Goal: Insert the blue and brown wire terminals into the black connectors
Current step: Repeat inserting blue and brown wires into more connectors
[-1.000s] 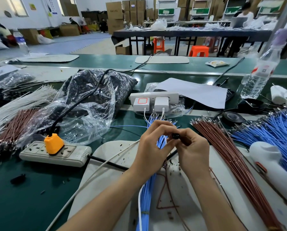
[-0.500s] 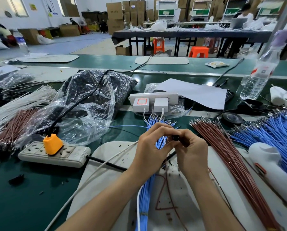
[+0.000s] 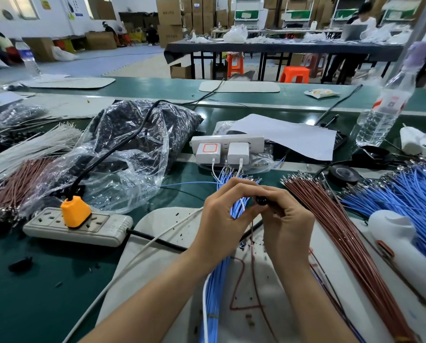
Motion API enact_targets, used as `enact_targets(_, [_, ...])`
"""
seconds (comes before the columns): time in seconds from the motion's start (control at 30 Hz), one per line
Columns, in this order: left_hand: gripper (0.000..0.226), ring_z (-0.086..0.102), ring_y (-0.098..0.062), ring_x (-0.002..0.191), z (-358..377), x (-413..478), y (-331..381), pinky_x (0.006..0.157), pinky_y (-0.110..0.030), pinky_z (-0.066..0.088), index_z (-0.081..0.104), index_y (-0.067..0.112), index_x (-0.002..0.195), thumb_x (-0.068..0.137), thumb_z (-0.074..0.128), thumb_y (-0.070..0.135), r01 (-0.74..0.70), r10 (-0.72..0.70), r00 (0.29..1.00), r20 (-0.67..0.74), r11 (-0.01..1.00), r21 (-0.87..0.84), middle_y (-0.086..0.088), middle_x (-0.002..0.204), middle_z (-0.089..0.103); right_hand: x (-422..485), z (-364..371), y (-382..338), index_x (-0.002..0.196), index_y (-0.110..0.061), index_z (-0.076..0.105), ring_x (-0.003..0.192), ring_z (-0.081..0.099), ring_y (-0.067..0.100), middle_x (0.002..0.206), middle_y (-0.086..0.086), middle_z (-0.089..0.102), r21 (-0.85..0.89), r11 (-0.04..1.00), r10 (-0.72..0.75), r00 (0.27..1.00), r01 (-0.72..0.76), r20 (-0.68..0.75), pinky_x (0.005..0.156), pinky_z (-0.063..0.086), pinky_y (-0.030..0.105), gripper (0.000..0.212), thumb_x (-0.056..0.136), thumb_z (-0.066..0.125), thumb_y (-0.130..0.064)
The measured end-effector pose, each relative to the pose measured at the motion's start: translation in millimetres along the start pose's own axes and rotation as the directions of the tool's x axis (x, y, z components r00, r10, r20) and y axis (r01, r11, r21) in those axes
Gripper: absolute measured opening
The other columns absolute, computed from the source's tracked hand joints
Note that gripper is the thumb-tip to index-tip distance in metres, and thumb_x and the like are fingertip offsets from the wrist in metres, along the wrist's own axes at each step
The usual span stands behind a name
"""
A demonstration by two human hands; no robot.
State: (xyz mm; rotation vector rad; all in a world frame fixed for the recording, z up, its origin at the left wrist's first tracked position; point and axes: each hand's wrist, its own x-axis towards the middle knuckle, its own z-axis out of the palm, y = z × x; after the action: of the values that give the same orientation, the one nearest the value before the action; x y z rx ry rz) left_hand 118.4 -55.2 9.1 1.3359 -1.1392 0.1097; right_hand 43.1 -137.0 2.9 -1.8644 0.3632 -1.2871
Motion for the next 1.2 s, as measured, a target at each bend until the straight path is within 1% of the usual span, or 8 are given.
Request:
enact_targets(0.13, [0.021,0.065,-0.018,0.097,-0.5,0.4,-0.7,0.087,-0.033,0.052,0.070,0.008,0.098,0.080,0.070,-0.002,0.018,-0.017,1.000,0.010,0.999,-0.027,0.002,0.100,0.064,-0.5,0.4,-3.0,0.093,-0.019,0.069,0.082,0.066,0.005,0.089,-0.003,0.070,0.031,0.999,0.023,1.000,-0.023,0.001,0.075,0.049,0.012,0.032,0.072,0.057,0.002])
enact_targets(0.3, [0.022,0.064,-0.015,0.098,-1.3,0.9,-1.8,0.089,-0.028,0.050,0.071,0.007,0.098,0.079,0.070,-0.004,-0.004,0.004,1.000,0.009,1.000,-0.017,0.000,0.101,0.065,0.5,-1.0,0.8,0.094,-0.011,0.072,0.086,0.066,0.007,0.093,0.000,0.071,-0.016,1.000,0.012,1.000,-0.011,0.010,0.077,0.050,0.013,0.036,0.074,0.066,0.017])
enact_targets(0.43, [0.023,0.065,-0.015,0.099,-1.2,0.1,-2.6,0.089,-0.028,0.050,0.071,0.007,0.098,0.079,0.069,-0.006,0.010,-0.010,1.000,0.013,1.000,-0.009,-0.001,0.101,0.066,-0.7,0.8,1.2,0.092,-0.018,0.070,0.083,0.065,0.003,0.091,-0.004,0.070,-0.012,0.999,0.031,0.999,-0.031,0.024,0.076,0.049,0.010,0.043,0.073,0.065,0.020])
enact_targets(0.53, [0.023,0.065,-0.015,0.097,-2.1,0.2,-3.4,0.088,-0.028,0.051,0.071,0.008,0.098,0.080,0.069,-0.005,0.019,-0.019,1.000,0.020,1.000,-0.001,0.001,0.100,0.066,-1.3,2.1,2.6,0.092,-0.018,0.070,0.082,0.065,0.002,0.089,-0.005,0.070,-0.020,0.999,0.035,0.999,-0.034,0.035,0.075,0.048,0.009,0.045,0.071,0.063,0.021])
enact_targets(0.7, [0.022,0.063,-0.012,0.095,-1.6,1.4,-0.8,0.083,-0.022,0.049,0.071,0.006,0.099,0.081,0.067,-0.006,0.019,-0.020,0.999,0.039,0.999,0.044,-0.001,0.099,0.066,-0.8,1.3,0.9,0.091,-0.016,0.072,0.081,0.066,0.002,0.088,-0.004,0.071,-0.012,0.999,0.035,0.998,-0.035,0.049,0.074,0.049,0.011,0.039,0.073,0.063,0.017])
enact_targets(0.83, [0.020,0.061,-0.010,0.096,-4.7,2.5,-1.7,0.083,-0.019,0.045,0.071,0.008,0.100,0.082,0.068,0.000,0.059,-0.061,0.998,0.026,0.997,0.056,0.000,0.100,0.066,-1.5,3.5,0.0,0.090,-0.010,0.072,0.078,0.062,0.002,0.084,-0.005,0.068,-0.041,0.999,0.022,0.999,-0.021,0.035,0.071,0.045,0.006,0.030,0.074,0.066,0.015])
enact_targets(1.03, [0.021,0.063,-0.014,0.096,-4.6,2.2,-0.2,0.088,-0.024,0.048,0.071,0.009,0.101,0.081,0.067,0.002,0.086,-0.087,0.996,0.036,0.996,0.016,-0.004,0.100,0.066,-2.7,4.5,-2.9,0.087,-0.016,0.071,0.074,0.062,0.003,0.080,-0.003,0.069,0.005,0.995,0.098,0.995,-0.098,0.010,0.069,0.045,0.006,0.033,0.075,0.067,0.015])
enact_targets(1.2, [0.026,0.064,-0.018,0.100,-6.3,2.1,-0.6,0.092,-0.033,0.050,0.071,0.010,0.104,0.081,0.067,-0.001,0.097,-0.097,0.995,0.032,0.995,0.003,-0.005,0.103,0.067,-2.4,4.6,-1.8,0.087,-0.011,0.072,0.072,0.062,0.006,0.078,-0.001,0.069,-0.007,0.995,0.103,0.995,-0.102,0.015,0.067,0.045,0.008,0.025,0.077,0.068,0.012])
